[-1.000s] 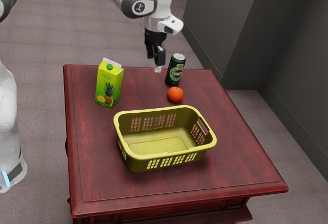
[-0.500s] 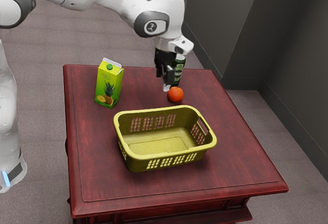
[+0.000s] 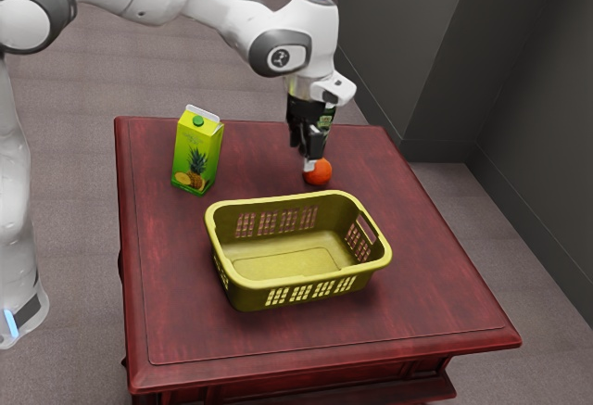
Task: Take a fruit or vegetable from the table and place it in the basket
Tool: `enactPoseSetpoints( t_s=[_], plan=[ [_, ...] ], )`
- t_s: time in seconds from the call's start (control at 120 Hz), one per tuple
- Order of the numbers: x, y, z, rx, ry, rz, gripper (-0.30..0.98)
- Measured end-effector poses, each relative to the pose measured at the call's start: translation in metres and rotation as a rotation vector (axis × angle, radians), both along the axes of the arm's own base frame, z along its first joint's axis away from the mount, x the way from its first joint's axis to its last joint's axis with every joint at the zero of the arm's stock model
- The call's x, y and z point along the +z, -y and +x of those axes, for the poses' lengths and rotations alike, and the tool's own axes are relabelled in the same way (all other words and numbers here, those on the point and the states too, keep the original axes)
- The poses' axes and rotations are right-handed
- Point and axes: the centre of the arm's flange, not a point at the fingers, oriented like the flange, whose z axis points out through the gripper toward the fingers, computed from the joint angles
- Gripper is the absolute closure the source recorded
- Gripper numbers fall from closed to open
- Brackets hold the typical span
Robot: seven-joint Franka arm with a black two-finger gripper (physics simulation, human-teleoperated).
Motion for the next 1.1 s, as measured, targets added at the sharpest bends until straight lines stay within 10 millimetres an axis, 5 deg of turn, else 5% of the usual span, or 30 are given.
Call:
enactPoseSetpoints(
  t_s=[0.7,1.1],
  plan=[
    [-0.021,-0.028,0.036,0.048,-0.002,0.008,0.00],
    [-0.033,-0.027,0.042,0.048,-0.019,0.002,0.00]
  ],
)
